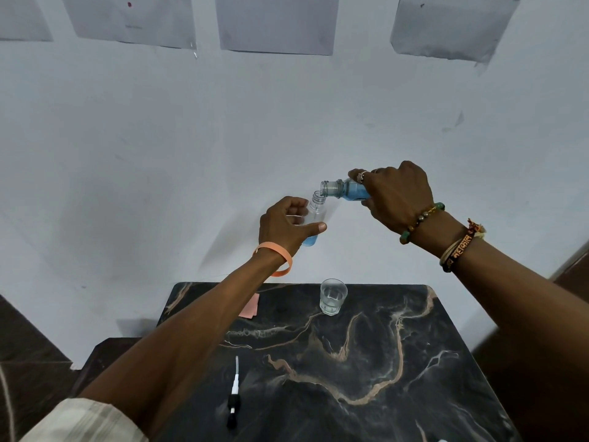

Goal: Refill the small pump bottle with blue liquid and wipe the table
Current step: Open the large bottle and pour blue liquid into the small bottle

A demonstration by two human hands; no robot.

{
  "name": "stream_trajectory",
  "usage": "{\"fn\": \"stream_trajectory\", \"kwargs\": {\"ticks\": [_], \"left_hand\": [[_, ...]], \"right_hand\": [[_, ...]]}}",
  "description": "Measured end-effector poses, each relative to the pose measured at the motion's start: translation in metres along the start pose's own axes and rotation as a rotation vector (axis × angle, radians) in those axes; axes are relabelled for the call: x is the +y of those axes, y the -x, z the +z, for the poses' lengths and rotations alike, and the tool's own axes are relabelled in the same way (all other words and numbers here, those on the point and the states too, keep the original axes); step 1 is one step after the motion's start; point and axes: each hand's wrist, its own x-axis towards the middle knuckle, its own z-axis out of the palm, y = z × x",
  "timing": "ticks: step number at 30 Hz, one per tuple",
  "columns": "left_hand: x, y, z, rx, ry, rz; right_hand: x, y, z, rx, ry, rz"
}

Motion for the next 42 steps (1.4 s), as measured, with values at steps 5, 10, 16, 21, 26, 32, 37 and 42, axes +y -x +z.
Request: {"fn": "stream_trajectory", "kwargs": {"ticks": [5, 10, 16, 21, 26, 32, 37, 42], "left_hand": [[0.0003, 0.0001, 0.0005, -0.001, 0.006, -0.004], [0.0004, -0.0003, 0.0017, 0.001, 0.003, -0.003], [-0.0009, 0.0004, 0.0023, -0.005, 0.012, -0.004], [-0.0012, 0.0007, 0.0024, -0.008, 0.013, -0.008], [-0.0010, 0.0002, 0.0019, -0.006, 0.015, -0.014], [-0.0007, 0.0006, 0.0017, -0.001, 0.014, -0.011], [-0.0005, 0.0007, 0.0016, -0.001, 0.011, -0.002], [-0.0013, 0.0014, 0.0033, -0.002, 0.027, -0.006]], "right_hand": [[0.0013, -0.0002, 0.0013, -0.001, -0.005, -0.003], [0.0021, -0.0002, 0.0030, -0.004, -0.013, 0.006], [0.0024, -0.0004, 0.0042, -0.008, -0.013, 0.000], [0.0022, -0.0001, 0.0044, -0.006, -0.005, -0.007], [0.0017, -0.0009, 0.0038, -0.011, -0.006, -0.007], [0.0014, -0.0012, 0.0031, -0.008, -0.012, -0.008], [0.0015, -0.0010, 0.0019, -0.016, -0.020, 0.000], [0.0006, -0.0003, 0.0011, -0.016, -0.036, 0.006]]}}
